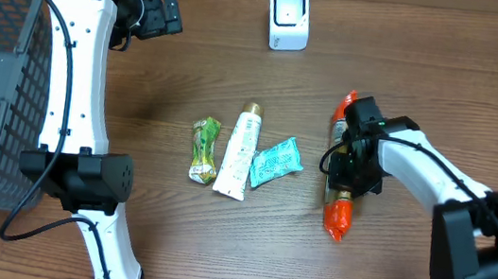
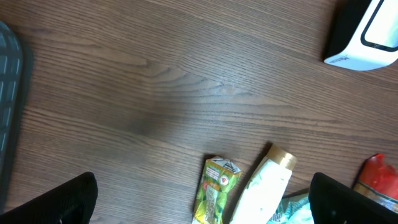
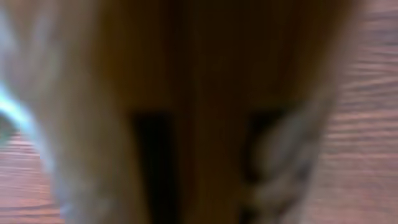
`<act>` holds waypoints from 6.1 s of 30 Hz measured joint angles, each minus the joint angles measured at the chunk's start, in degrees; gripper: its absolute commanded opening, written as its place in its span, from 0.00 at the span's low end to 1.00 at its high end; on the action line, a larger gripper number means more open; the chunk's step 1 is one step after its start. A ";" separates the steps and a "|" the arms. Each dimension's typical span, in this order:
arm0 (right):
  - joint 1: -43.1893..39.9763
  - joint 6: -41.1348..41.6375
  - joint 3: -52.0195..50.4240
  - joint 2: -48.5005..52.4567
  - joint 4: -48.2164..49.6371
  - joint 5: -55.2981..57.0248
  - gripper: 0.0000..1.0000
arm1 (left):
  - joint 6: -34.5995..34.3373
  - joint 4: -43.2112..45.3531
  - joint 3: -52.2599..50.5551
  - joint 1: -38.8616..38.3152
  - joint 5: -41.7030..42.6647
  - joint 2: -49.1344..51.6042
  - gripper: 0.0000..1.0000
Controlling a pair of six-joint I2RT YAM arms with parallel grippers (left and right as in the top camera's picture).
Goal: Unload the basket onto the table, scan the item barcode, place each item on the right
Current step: 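Lift the spaghetti package with the right gripper toward the scanner, then hold the spaghetti package barcode in front of the scanner, then carry the spaghetti package right and set it on the table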
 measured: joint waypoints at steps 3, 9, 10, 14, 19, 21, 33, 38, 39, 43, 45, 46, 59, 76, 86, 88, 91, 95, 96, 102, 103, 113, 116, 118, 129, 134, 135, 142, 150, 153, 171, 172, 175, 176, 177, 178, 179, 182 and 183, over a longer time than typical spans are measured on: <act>-0.02 1.33 0.15 -0.07 -0.09 -0.17 0.04 | 0.00 -0.02 0.00 0.00 0.00 0.00 0.99; -1.33 1.09 4.52 1.09 -5.42 -0.37 0.04 | 0.00 0.00 0.00 0.00 0.00 0.00 1.00; -2.08 -0.11 6.08 1.31 -6.93 -0.92 0.04 | 0.00 0.00 0.00 0.00 -0.02 0.00 1.00; -4.42 -9.16 13.20 1.33 -10.47 -6.88 0.04 | 0.00 0.00 0.00 0.00 -0.02 0.00 1.00; -4.22 -20.57 20.74 1.33 -12.02 -16.57 0.04 | 0.00 -0.02 0.00 0.00 0.00 0.00 1.00; -4.11 -23.87 22.14 1.33 -12.15 -20.55 0.04 | 0.00 -0.02 0.00 0.00 0.00 0.00 1.00; -4.09 -28.30 23.41 1.33 -5.95 -46.71 0.04 | 0.00 0.00 0.00 0.00 -0.02 0.00 0.99; -4.09 -26.56 27.50 1.33 -6.86 -50.71 0.04 | 0.00 0.00 0.00 0.00 0.00 0.00 0.99; -4.09 -26.34 28.65 1.33 -7.15 -51.17 0.04 | 0.00 0.00 0.00 0.00 0.00 0.00 1.00; -4.09 -25.29 33.97 1.33 -8.44 -50.86 0.04 | 0.00 0.00 0.00 0.00 -0.02 0.00 1.00; -3.96 -24.59 35.58 1.33 -8.59 -49.35 0.04 | 0.00 0.00 0.00 0.00 0.00 0.00 1.00; -3.80 -24.20 36.26 1.33 -8.57 -48.24 0.04 | 0.00 -0.02 0.00 0.00 0.00 0.00 1.00; 4.57 -23.23 37.18 1.66 -3.41 -1.92 0.04 | 0.00 0.00 0.00 0.00 0.00 0.00 1.00; 5.57 -64.94 37.07 21.92 59.34 45.55 0.04 | -0.02 -0.02 0.00 0.00 0.04 0.00 1.00; 5.57 -78.53 37.05 36.74 72.46 54.03 0.04 | -0.02 0.00 0.00 0.00 0.17 0.00 1.00; 5.55 -78.58 37.03 37.53 72.43 54.29 0.04 | -0.02 0.00 0.00 0.00 0.15 0.00 1.00; 5.49 -78.55 37.03 37.55 72.98 54.73 0.04 | -0.02 0.00 0.00 0.00 0.15 0.00 1.00; 5.33 -78.40 37.03 37.55 73.31 55.32 0.04 | -0.02 0.02 0.00 0.00 0.15 0.00 1.00; 5.25 -78.42 37.03 37.55 73.31 55.41 0.04 | -0.02 0.00 0.00 0.00 0.15 0.00 1.00; 5.18 -78.36 37.03 37.55 73.31 56.15 0.04 | -0.02 0.00 0.00 0.00 0.15 0.00 0.99; 5.18 -78.34 37.03 37.55 73.29 56.17 0.04 | -0.02 0.00 0.00 0.00 0.15 0.00 1.00; 5.18 -78.34 37.03 37.55 77.15 57.90 0.04 | -0.02 0.00 0.00 0.00 0.15 0.00 1.00; 5.20 -78.34 37.03 37.42 77.55 58.42 0.03 | -0.02 0.00 0.00 0.00 0.15 0.00 1.00; 5.20 -78.34 37.03 37.27 77.42 58.77 0.03 | -0.02 0.00 0.00 0.00 0.15 0.00 1.00; 5.07 -59.12 36.70 14.51 34.67 50.53 0.04 | -0.02 0.02 0.00 0.00 0.17 0.00 1.00; 2.75 -33.73 36.96 -4.28 14.80 36.63 0.04 | -0.02 -0.02 0.00 0.00 0.17 0.00 1.00; 1.62 -28.85 37.20 -7.02 11.87 34.38 0.04 | 0.00 0.00 0.00 0.00 0.17 0.00 1.00; -18.67 16.13 38.42 -14.80 -16.09 27.32 0.04 | -0.02 0.00 0.00 0.00 0.15 0.00 1.00; -25.11 51.63 25.97 -8.92 -15.41 24.30 0.04 | -0.02 0.00 0.00 0.00 0.17 0.00 1.00; -24.79 55.87 20.44 -6.97 -7.28 23.06 0.04 | -0.02 -0.02 0.00 0.00 0.17 0.00 1.00; -24.57 64.17 12.70 0.52 4.13 23.04 1.00 | -0.02 0.00 0.00 0.00 0.17 0.00 1.00; -24.57 62.45 13.22 0.52 4.07 22.95 1.00 | -0.02 0.00 0.00 0.00 0.17 0.00 1.00; -24.55 55.52 16.28 0.44 3.56 21.75 1.00 | -0.02 0.00 0.00 0.00 0.17 0.00 1.00; -24.57 52.94 17.49 0.35 3.32 20.74 1.00 | -0.02 0.00 0.00 0.00 0.17 0.00 1.00; -24.57 49.88 18.71 0.13 3.21 19.37 1.00 | -0.02 0.00 0.00 0.00 0.17 0.00 1.00; -24.57 44.37 20.70 -0.50 3.32 15.85 1.00 | -0.02 0.00 0.00 0.00 0.17 0.00 1.00; -24.39 39.87 21.92 -1.11 3.30 12.79 1.00 | -0.02 0.00 0.00 0.00 0.17 0.00 1.00; -23.45 28.37 24.41 -2.84 3.23 1.88 1.00 | -0.02 0.00 0.00 0.00 0.17 0.00 1.00; -22.69 25.77 24.70 -3.23 2.73 -0.81 1.00 | -0.02 0.00 0.00 0.00 0.17 0.00 0.99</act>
